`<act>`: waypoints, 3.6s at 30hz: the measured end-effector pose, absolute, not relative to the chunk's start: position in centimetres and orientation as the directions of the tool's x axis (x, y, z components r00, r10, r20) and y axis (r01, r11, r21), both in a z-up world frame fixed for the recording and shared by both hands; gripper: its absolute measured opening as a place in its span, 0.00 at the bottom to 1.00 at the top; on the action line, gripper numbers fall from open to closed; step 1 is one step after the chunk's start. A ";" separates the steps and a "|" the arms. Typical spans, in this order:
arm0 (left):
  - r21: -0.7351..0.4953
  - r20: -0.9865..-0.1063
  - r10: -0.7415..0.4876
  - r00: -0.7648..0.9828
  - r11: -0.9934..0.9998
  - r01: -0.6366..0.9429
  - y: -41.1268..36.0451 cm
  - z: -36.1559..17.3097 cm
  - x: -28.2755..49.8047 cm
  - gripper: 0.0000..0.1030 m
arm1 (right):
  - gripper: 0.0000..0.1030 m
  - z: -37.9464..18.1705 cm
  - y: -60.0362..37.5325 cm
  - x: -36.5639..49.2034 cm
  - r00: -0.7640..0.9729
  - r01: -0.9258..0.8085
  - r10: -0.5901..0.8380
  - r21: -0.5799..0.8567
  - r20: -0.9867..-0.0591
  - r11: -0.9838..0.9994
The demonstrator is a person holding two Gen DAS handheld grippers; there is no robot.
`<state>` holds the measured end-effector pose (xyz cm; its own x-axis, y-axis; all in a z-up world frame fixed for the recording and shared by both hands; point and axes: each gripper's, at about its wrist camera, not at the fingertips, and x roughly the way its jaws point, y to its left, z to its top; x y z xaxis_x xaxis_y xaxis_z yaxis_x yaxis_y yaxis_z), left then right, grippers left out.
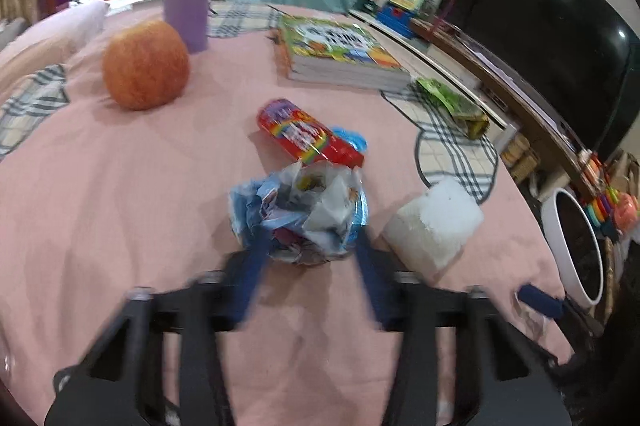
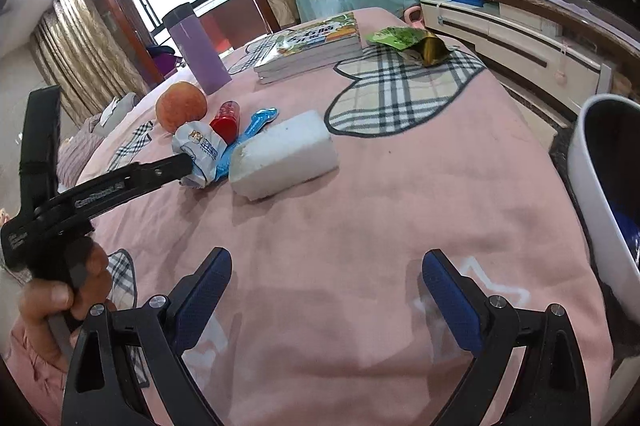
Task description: Collect trash
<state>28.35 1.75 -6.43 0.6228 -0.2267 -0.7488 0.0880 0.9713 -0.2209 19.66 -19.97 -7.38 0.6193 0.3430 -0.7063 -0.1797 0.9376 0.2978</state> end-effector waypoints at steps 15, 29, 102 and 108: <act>-0.424 -0.722 -0.409 0.557 0.899 0.111 7.9 -8.9 23.7 0.09 | 0.94 -8.0 -14.5 25.8 0.603 -0.236 0.281 0.168 -0.747 0.957; -0.354 -0.730 -0.374 0.572 0.923 0.151 6.7 -8.9 23.5 0.09 | 0.43 -7.2 -14.7 23.3 0.692 -0.182 0.239 0.156 -0.682 0.971; -0.137 -0.760 -0.154 0.631 0.988 0.077 0.1 -7.3 23.7 0.29 | 0.49 -5.2 -24.4 14.8 0.714 -0.045 0.276 0.351 -0.644 0.935; -0.139 -0.766 -0.212 0.606 0.976 0.166 -4.1 -6.8 20.7 0.29 | 0.49 -4.6 -25.6 13.5 0.728 -0.035 0.270 0.358 -0.630 0.933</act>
